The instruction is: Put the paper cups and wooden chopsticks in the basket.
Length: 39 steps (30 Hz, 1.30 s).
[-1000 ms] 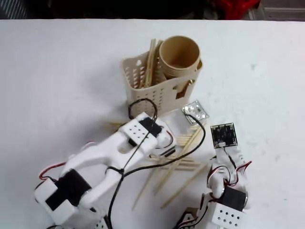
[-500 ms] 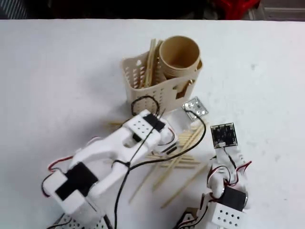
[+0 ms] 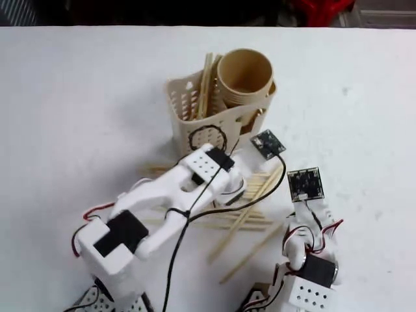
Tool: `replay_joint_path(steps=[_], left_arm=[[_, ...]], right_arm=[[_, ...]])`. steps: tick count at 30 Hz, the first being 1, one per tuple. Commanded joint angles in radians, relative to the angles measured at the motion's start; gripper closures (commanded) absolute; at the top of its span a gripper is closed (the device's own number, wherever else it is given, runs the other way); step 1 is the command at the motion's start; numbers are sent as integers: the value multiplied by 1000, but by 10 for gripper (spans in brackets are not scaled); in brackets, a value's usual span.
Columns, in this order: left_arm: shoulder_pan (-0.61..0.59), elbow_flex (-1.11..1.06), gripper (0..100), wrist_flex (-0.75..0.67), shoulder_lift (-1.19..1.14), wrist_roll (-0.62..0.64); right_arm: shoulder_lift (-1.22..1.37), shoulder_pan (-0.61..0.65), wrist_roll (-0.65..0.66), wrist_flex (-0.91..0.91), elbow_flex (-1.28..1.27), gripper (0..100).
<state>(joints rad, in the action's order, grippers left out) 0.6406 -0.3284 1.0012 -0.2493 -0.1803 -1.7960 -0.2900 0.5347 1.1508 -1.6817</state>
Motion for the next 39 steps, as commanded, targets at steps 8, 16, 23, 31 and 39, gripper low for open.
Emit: replay_joint_path(steps=[8,16,23,31,39], left_arm=[[-2,61,978,31,68,-52],[5,69,978,141,467,-86],[-2,236,978,176,803,-114],[-8,457,978,-123,843,-118],[-185,301,979,-473,736,-29]], right_arm=[[-7,-8,-11,-16,-8,981],[-7,-8,-11,-16,-8,981],[-7,-8,-11,-16,-8,981],[-7,-8,-11,-16,-8,981],[-7,-8,-11,-16,-8,981]])
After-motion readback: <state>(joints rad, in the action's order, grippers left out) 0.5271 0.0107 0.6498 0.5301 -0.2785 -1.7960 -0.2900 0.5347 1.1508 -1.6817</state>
